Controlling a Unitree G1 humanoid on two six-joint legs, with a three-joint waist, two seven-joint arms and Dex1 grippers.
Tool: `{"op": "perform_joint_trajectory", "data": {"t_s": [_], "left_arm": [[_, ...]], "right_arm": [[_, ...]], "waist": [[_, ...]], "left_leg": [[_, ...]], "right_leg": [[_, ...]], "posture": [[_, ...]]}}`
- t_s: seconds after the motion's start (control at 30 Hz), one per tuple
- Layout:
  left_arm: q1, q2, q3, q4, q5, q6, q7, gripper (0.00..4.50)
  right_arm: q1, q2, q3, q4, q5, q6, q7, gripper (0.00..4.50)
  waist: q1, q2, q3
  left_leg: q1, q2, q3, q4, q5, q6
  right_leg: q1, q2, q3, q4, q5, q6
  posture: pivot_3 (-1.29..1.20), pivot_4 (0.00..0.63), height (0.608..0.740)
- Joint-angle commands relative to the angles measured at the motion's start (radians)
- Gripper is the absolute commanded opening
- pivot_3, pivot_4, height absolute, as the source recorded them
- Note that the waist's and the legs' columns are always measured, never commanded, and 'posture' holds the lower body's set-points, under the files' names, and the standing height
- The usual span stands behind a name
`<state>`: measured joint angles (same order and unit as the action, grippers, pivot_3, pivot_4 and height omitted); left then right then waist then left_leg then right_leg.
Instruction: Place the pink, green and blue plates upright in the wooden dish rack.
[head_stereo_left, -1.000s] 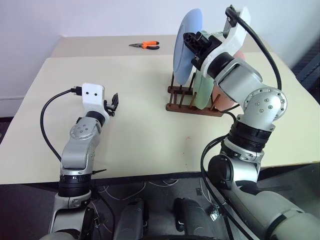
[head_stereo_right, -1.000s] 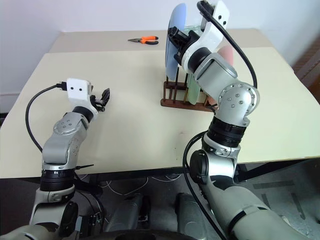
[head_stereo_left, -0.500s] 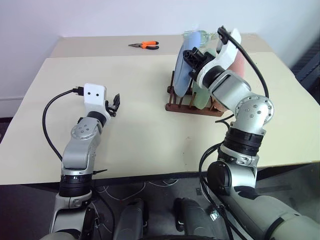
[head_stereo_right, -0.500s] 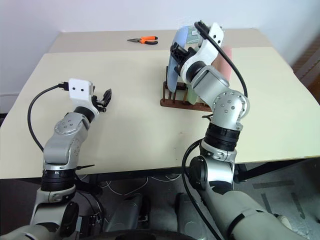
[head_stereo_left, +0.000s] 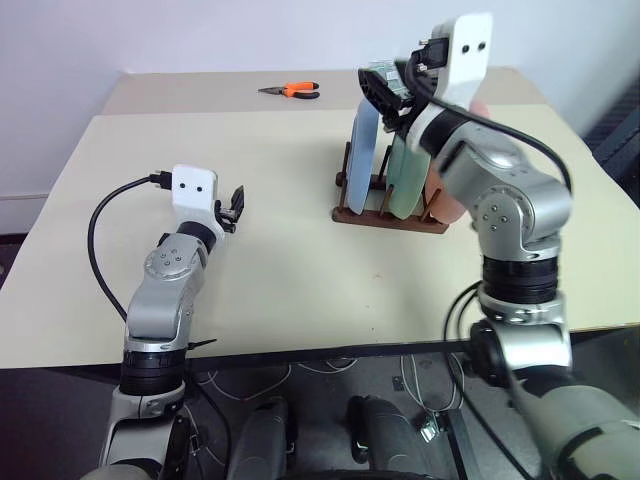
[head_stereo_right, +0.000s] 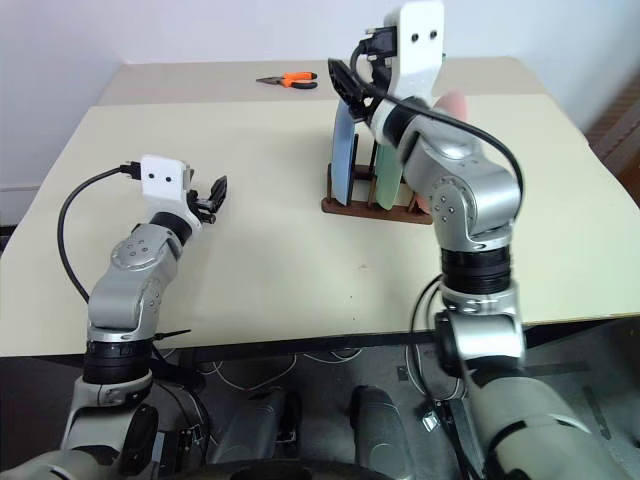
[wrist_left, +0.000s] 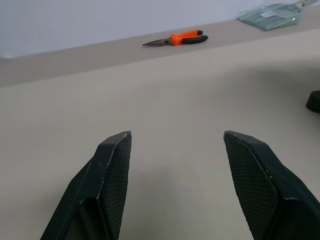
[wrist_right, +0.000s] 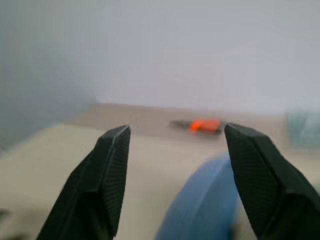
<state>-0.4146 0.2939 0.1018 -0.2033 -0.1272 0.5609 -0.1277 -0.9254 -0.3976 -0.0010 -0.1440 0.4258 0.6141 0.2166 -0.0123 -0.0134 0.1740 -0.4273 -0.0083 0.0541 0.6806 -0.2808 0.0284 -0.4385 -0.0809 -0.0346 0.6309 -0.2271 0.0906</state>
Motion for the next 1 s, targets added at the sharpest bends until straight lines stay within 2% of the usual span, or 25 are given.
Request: {"op": "perform_joint_trajectory", "data": {"t_s": [0.03,0.13,0.2,0.27,0.4,0.5,0.77,1.0], "left_arm": [[0.018,0.033,0.005,-0.034,0.019,-0.030,-0.020,3.03],[0.049,0.081,0.018,-0.010,0.019,-0.069,-0.069,3.03],[0.084,0.126,0.017,0.028,0.016,-0.112,-0.124,3.03],[0.117,0.161,0.002,0.054,0.014,-0.154,-0.180,3.03],[0.164,0.188,-0.016,0.096,0.017,-0.204,-0.242,3.03],[0.178,0.176,-0.021,0.103,0.017,-0.211,-0.247,3.03],[0.232,0.177,-0.015,0.071,-0.016,-0.211,-0.301,3.03],[0.274,0.171,-0.019,0.014,-0.018,-0.188,-0.299,3.03]], "right_arm": [[0.099,-0.108,-0.085,-0.158,0.080,-0.106,0.238,3.00],[0.321,-0.277,-0.275,-0.258,0.267,-0.018,0.455,3.00],[0.548,-0.385,-0.416,-0.298,0.336,0.035,0.585,3.00],[0.732,-0.437,-0.494,-0.303,0.336,0.043,0.643,3.00],[0.906,-0.443,-0.505,-0.272,0.231,-0.033,0.644,3.00],[0.927,-0.424,-0.490,-0.211,0.176,-0.093,0.627,3.00],[0.819,-0.403,-0.371,-0.015,0.046,-0.232,0.612,3.00],[0.785,-0.407,-0.337,0.028,0.028,-0.259,0.627,3.00]], "waist": [[0.002,0.000,0.000],[0.020,-0.001,0.000],[0.032,-0.001,0.000],[0.027,0.001,0.000],[0.018,0.002,0.000],[0.016,0.004,-0.001],[0.025,0.005,-0.001],[0.024,0.005,-0.001]], "left_leg": [[0.000,0.000,0.000,0.000,0.000,0.000],[0.001,0.000,-0.003,0.001,-0.002,0.003],[0.002,0.000,-0.002,0.001,-0.003,0.005],[0.004,0.001,-0.004,0.001,-0.004,0.006],[0.006,0.001,-0.002,0.001,-0.005,0.006],[0.006,0.001,-0.002,0.000,-0.005,0.006],[0.005,0.001,-0.002,0.000,-0.005,0.005],[0.004,0.001,-0.002,0.000,-0.005,0.005]], "right_leg": [[0.000,0.000,0.000,0.000,0.000,0.000],[0.005,0.000,-0.003,-0.002,0.000,0.000],[0.007,-0.003,-0.002,-0.005,0.000,0.000],[0.012,-0.005,-0.005,-0.012,0.000,0.000],[0.012,-0.007,-0.002,-0.013,-0.002,-0.004],[0.011,-0.007,-0.001,-0.012,-0.002,-0.005],[0.010,-0.008,-0.001,-0.013,-0.002,-0.005],[0.009,-0.008,-0.001,-0.013,-0.002,-0.005]], "posture": [[0.00,0.150,0.740],[0.00,0.150,0.740],[0.00,0.150,0.740],[0.00,0.150,0.740],[0.00,0.150,0.740],[0.00,0.150,0.740],[0.00,0.150,0.740],[0.00,0.150,0.740]]}}
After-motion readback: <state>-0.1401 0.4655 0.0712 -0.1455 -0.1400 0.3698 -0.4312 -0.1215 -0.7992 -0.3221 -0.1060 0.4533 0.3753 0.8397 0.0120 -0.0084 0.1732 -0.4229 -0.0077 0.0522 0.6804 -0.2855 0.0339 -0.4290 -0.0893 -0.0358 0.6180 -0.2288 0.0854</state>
